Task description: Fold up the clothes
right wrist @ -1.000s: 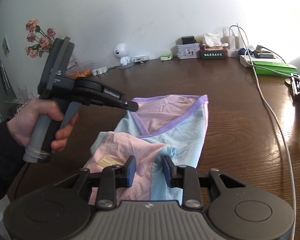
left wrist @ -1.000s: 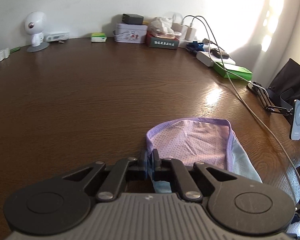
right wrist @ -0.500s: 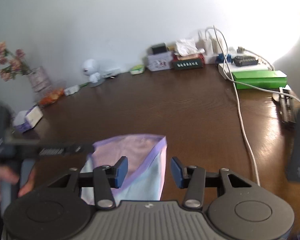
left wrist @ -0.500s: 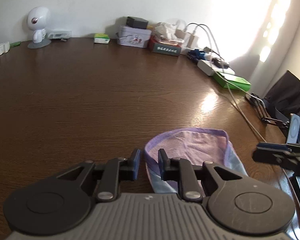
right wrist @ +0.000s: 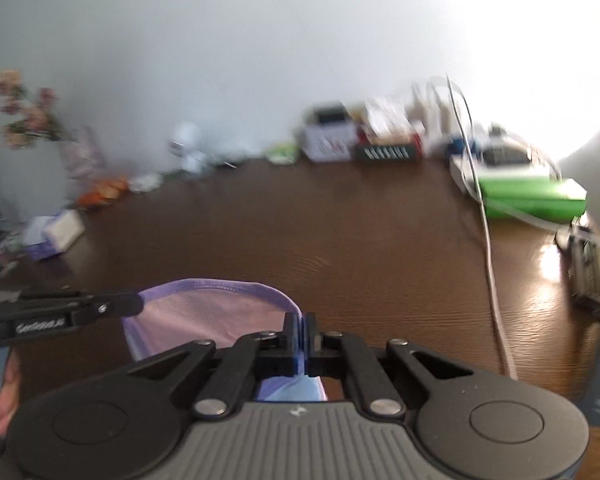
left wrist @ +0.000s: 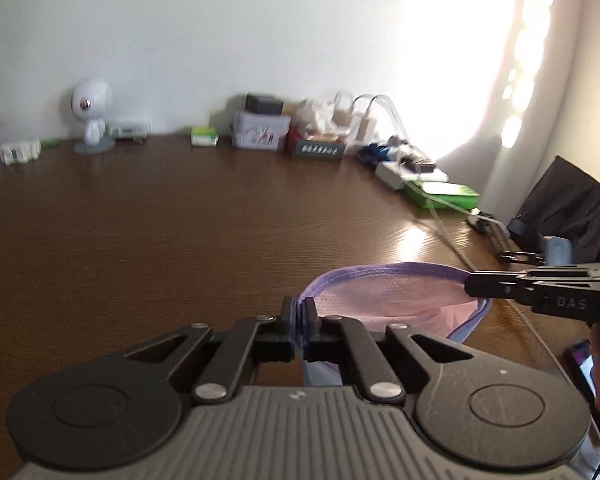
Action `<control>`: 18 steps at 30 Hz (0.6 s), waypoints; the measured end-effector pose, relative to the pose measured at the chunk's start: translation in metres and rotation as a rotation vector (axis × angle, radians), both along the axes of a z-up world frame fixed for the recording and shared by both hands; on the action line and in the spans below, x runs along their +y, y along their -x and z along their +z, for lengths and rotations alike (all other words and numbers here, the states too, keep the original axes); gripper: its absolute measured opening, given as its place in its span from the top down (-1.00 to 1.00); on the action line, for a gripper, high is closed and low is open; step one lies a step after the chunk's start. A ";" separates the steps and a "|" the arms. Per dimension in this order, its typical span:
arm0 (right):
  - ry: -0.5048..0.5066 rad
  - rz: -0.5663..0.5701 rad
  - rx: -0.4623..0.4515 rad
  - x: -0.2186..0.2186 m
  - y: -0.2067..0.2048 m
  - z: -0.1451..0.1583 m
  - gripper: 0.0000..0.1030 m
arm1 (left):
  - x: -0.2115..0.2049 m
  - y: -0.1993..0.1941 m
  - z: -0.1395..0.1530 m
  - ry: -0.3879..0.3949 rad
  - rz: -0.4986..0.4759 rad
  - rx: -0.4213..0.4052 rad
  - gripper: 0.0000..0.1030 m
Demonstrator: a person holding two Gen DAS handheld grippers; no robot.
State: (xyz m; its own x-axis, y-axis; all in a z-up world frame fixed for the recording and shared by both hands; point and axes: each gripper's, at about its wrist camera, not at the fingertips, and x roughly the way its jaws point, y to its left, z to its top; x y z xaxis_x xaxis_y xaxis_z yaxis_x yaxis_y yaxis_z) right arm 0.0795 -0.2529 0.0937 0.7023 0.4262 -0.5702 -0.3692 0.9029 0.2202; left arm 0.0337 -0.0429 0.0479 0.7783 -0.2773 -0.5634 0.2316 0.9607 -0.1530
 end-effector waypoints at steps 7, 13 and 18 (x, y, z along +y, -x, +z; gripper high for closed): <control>0.074 0.128 -0.032 -0.021 0.120 0.001 0.97 | -0.027 0.117 -0.022 -0.034 0.015 0.043 0.94; -0.006 0.170 0.010 -0.044 0.176 -0.004 0.66 | -0.018 0.164 -0.017 -0.014 -0.061 0.114 0.82; -0.074 0.194 -0.077 -0.029 0.171 0.008 0.42 | -0.013 0.151 0.010 0.091 -0.074 -0.025 0.16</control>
